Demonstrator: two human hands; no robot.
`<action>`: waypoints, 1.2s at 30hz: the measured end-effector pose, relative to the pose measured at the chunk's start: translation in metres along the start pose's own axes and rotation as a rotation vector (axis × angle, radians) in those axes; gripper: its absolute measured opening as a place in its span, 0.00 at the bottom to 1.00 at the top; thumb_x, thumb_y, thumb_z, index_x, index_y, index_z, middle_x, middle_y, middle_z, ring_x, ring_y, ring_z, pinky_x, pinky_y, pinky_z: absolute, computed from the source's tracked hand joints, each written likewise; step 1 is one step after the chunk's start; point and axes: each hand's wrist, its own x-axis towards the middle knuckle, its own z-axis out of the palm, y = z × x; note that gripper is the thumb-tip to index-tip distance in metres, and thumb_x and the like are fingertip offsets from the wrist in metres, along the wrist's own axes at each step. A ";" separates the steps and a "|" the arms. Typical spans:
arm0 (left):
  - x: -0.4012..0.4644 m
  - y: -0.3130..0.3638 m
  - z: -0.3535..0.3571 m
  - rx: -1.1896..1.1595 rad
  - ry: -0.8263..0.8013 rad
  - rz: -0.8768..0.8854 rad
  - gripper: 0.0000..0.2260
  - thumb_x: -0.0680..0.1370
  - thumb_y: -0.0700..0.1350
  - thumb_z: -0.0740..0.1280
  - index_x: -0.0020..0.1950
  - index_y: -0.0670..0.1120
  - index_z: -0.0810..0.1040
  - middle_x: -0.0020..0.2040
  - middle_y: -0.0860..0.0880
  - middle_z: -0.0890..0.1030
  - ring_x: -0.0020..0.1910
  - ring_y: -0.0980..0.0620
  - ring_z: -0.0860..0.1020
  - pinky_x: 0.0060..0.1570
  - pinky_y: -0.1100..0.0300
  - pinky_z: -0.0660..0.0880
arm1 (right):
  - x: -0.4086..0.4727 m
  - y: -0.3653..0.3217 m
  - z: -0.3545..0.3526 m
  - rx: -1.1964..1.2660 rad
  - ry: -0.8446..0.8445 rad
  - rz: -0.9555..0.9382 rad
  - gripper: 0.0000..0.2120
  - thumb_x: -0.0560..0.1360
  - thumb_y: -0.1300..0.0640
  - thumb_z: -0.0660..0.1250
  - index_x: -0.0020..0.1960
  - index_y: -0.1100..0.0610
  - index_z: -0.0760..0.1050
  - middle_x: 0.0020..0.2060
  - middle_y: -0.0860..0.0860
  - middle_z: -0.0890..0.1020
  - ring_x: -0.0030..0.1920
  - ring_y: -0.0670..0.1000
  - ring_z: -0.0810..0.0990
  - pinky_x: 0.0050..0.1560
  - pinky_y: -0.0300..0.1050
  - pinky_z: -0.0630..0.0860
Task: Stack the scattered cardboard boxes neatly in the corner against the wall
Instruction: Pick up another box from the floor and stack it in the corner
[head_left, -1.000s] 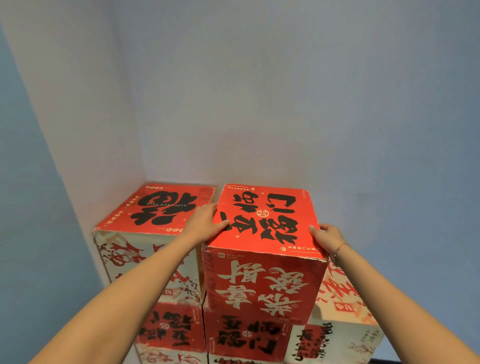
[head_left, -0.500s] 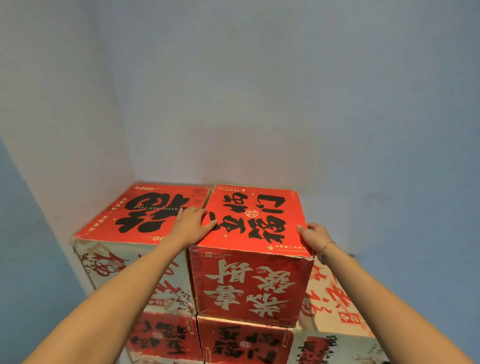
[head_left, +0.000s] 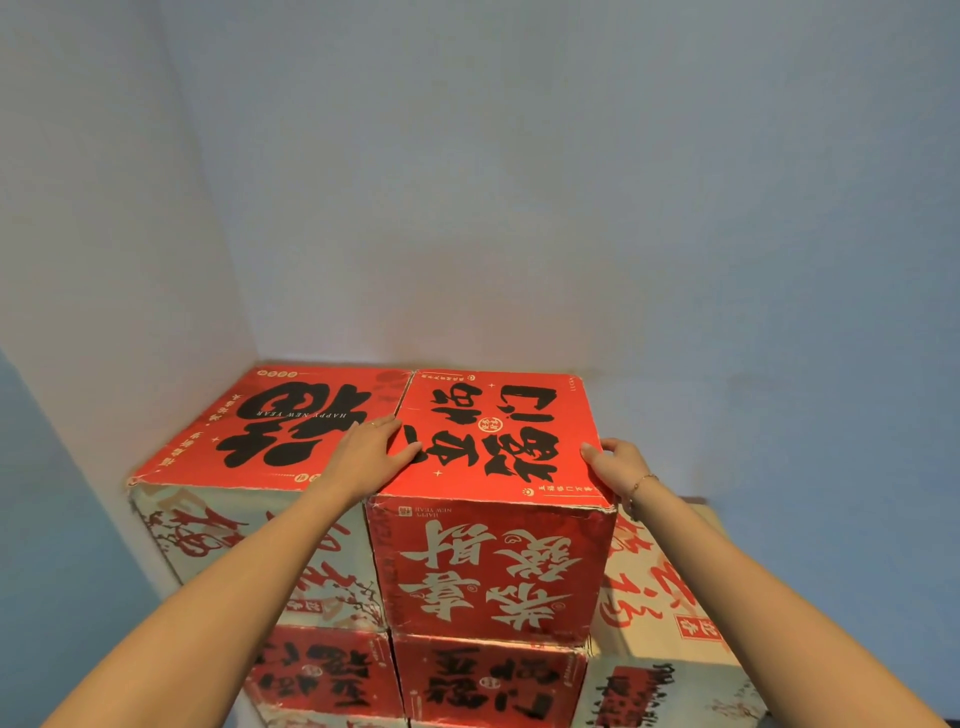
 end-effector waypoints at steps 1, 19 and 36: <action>0.000 -0.001 0.000 0.000 0.008 0.000 0.25 0.79 0.59 0.60 0.68 0.44 0.72 0.72 0.45 0.68 0.72 0.48 0.66 0.73 0.47 0.58 | 0.001 -0.001 0.001 -0.003 -0.001 0.002 0.16 0.79 0.53 0.59 0.63 0.60 0.69 0.46 0.58 0.80 0.41 0.56 0.80 0.40 0.47 0.78; -0.004 0.007 0.001 -0.014 0.006 -0.029 0.28 0.79 0.59 0.60 0.73 0.43 0.66 0.75 0.45 0.64 0.74 0.48 0.62 0.72 0.54 0.60 | 0.001 0.009 -0.003 -0.036 0.009 -0.013 0.18 0.79 0.52 0.59 0.66 0.59 0.68 0.46 0.57 0.80 0.41 0.56 0.80 0.42 0.48 0.78; -0.009 0.010 0.002 0.014 -0.044 -0.031 0.27 0.80 0.59 0.58 0.74 0.44 0.65 0.76 0.46 0.61 0.75 0.49 0.60 0.71 0.51 0.63 | -0.013 0.012 -0.011 -0.008 -0.054 -0.013 0.22 0.79 0.47 0.59 0.69 0.57 0.64 0.45 0.54 0.80 0.39 0.52 0.81 0.37 0.42 0.78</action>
